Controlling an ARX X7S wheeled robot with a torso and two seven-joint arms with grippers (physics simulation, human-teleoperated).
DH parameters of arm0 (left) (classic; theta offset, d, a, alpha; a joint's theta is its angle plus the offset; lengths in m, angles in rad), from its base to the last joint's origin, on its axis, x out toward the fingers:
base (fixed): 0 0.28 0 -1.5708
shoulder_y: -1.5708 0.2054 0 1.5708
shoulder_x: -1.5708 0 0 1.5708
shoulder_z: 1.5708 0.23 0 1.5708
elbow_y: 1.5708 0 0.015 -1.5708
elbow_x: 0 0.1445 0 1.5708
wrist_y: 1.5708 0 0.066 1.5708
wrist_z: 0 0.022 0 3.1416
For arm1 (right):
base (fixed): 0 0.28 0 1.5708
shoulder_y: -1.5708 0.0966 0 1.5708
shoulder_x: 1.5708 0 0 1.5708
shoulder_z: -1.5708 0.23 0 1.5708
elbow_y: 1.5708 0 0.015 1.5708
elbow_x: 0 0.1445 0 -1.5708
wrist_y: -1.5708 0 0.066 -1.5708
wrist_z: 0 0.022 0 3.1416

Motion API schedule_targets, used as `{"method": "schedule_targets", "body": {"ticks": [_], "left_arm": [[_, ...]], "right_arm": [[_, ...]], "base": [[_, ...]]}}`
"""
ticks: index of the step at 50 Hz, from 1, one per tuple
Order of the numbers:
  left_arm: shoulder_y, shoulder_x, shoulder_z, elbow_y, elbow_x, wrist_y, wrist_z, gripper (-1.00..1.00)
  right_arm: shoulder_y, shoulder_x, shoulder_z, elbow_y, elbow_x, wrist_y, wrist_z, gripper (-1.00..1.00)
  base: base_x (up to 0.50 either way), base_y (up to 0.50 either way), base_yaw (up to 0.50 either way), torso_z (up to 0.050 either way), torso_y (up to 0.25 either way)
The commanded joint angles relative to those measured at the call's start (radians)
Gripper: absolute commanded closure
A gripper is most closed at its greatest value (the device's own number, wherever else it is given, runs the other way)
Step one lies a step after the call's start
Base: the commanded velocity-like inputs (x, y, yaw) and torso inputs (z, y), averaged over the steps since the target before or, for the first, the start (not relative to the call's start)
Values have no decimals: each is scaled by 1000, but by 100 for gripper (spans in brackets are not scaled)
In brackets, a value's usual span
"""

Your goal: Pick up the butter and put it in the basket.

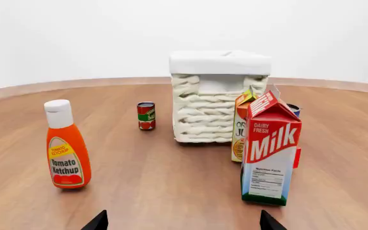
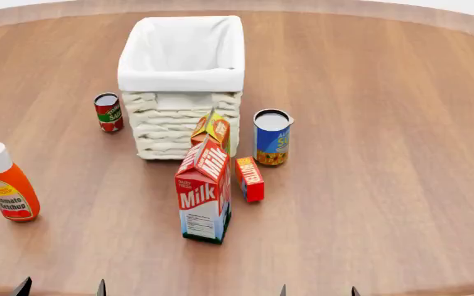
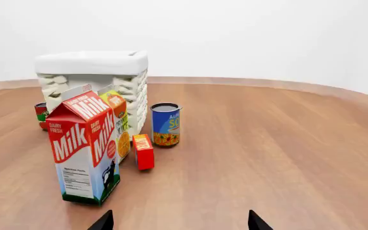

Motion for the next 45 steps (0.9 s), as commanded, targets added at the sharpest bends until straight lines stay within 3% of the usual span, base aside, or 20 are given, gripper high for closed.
{"method": "schedule_targets", "body": {"ticks": [1, 7, 9, 11, 12, 45], "left_arm": [[1, -23, 26, 8, -23, -6, -26, -100], [-7, -41, 47, -14, -31, 5, -49, -100], [-10, -47, 67, -29, 45, 51, -105, -100], [-8, -48, 56, -8, -33, 39, -69, -100], [-8, -48, 44, 24, -81, -38, -57, -100], [-26, -92, 100, -5, -81, -15, -137, -100]], "right_arm": [[1, 14, -17, 0, 14, 0, 17, -100], [3, 33, -46, -10, 19, 21, 56, -100], [8, 41, -56, -2, 14, 26, 63, -100], [7, 47, -65, -5, 4, 18, 74, -100], [11, 51, -66, -4, 13, 31, 69, -100], [28, 98, -145, -36, 16, 109, 113, -100]], "base": [[0, 0, 0, 0, 0], [0, 0, 0, 0, 0], [0, 0, 0, 0, 0], [0, 0, 0, 0, 0], [0, 0, 0, 0, 0], [0, 0, 500, 0, 0]]}}
